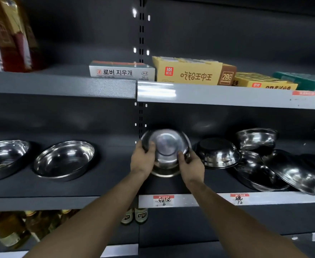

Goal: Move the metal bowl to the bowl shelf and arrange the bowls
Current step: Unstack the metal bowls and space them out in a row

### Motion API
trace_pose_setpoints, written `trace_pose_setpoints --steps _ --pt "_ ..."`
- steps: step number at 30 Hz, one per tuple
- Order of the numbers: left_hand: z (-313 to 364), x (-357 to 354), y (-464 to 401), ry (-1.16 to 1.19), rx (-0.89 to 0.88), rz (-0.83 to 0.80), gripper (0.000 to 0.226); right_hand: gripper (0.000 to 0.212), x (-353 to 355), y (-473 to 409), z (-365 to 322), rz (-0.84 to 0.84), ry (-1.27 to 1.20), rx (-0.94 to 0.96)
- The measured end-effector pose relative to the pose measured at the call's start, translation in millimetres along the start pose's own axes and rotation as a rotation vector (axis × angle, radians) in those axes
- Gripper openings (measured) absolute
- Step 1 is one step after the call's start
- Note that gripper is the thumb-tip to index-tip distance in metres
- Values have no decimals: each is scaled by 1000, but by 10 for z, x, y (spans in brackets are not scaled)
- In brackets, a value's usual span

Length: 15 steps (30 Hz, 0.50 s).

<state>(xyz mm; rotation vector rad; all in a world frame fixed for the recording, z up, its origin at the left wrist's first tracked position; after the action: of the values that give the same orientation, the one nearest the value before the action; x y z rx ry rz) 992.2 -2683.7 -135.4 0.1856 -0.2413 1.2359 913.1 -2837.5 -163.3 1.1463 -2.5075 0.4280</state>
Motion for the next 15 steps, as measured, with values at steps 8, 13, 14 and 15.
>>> trace_pose_setpoints --steps 8,13,14,15 --pt "-49 298 -191 392 132 -26 77 47 -163 85 -73 26 -191 -4" --pt "-194 366 -206 291 138 16 27 36 -143 68 -116 49 -417 -189" --pt "-211 367 -204 267 115 -8 19 47 -141 69 -111 36 -416 -219" --pt "-215 366 -196 246 102 -34 14 55 -141 69 -106 26 -405 -244"
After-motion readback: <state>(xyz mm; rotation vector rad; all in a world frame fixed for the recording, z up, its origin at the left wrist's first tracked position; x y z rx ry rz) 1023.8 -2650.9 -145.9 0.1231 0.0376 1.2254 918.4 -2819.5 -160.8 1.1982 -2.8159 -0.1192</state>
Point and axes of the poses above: each hand's wrist, its own y-axis away from the middle knuckle, its own x-axis out of the back of the hand, z = x × y, the point moved 2 cm from there along -y, towards the middle knuckle, and after that the axes turned 9 degrees about -z, right-handed, at the moved point
